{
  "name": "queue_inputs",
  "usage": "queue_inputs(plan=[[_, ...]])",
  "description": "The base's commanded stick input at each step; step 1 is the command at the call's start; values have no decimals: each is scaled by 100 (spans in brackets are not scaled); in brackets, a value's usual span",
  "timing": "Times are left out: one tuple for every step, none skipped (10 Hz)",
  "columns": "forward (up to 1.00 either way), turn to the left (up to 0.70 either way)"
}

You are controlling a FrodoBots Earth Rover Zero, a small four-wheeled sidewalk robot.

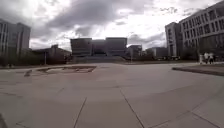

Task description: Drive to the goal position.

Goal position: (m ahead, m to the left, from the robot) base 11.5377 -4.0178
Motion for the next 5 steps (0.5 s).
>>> queue_inputs(plan=[[50, 1], [50, 1], [50, 1], [50, 1], [50, 1]])
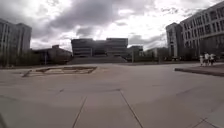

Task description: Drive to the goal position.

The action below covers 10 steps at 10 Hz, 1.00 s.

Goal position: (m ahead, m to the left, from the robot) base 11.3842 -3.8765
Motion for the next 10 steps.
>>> queue_inputs(plan=[[50, 1], [50, 1], [50, 1], [50, 1], [50, 1], [50, 1], [50, 1], [50, 1], [50, 1], [50, 1]])
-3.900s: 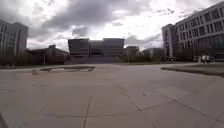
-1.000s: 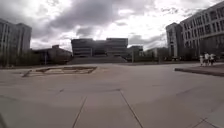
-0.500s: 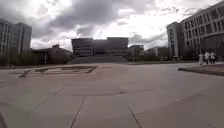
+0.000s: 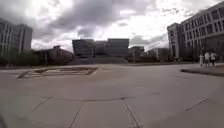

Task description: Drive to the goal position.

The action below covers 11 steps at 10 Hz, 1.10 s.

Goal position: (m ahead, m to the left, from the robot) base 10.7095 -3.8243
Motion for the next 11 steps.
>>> queue_inputs(plan=[[50, 1], [50, 1], [50, 1], [50, 1], [50, 1], [50, 1], [50, 1], [50, 1], [50, 1], [50, 1], [50, 1]])
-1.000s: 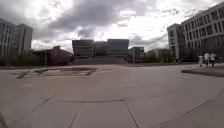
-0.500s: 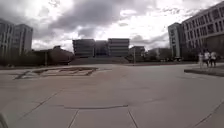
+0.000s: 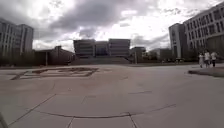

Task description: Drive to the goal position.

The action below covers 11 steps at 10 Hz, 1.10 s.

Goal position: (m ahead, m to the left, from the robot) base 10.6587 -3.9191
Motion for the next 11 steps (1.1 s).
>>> queue_inputs(plan=[[50, 1], [50, 1], [50, 1], [50, 1], [50, 1], [50, 1], [50, -3], [50, -32], [50, -49], [50, -49], [50, -45]])
